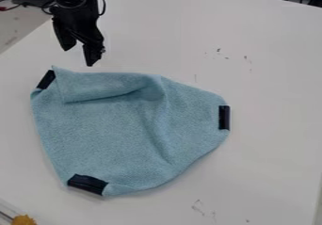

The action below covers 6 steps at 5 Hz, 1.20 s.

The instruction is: Unfold the top of the cloth

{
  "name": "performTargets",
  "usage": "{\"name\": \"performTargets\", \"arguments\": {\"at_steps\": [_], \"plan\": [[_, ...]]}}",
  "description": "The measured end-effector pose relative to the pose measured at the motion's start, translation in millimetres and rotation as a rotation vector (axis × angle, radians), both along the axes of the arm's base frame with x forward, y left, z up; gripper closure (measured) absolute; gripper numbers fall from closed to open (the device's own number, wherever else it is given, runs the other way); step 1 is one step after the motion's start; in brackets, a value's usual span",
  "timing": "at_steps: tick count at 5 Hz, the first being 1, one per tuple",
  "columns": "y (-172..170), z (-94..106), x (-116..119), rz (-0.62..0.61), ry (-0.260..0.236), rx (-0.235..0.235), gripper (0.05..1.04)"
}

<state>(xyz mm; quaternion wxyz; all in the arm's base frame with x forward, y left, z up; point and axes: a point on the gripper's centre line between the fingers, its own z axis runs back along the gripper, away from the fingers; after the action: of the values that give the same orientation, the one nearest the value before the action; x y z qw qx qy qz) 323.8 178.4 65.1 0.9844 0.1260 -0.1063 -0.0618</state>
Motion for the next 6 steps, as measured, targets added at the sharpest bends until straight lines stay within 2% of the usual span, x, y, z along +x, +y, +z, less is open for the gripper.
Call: {"name": "performTargets", "arguments": {"at_steps": [2, 3, 5, 6], "plan": [[7.0, -21.5, -13.0, 0.029, 0.034, -0.036, 0.083], [3.7, -29.8, -24.0, 0.042, 0.071, -0.052, 0.083], [-0.5, -48.2, -29.0, 0.044, 0.106, -0.080, 0.083], [-1.1, -52.4, -29.7, 0.038, 0.116, -0.085, 0.138]]}}
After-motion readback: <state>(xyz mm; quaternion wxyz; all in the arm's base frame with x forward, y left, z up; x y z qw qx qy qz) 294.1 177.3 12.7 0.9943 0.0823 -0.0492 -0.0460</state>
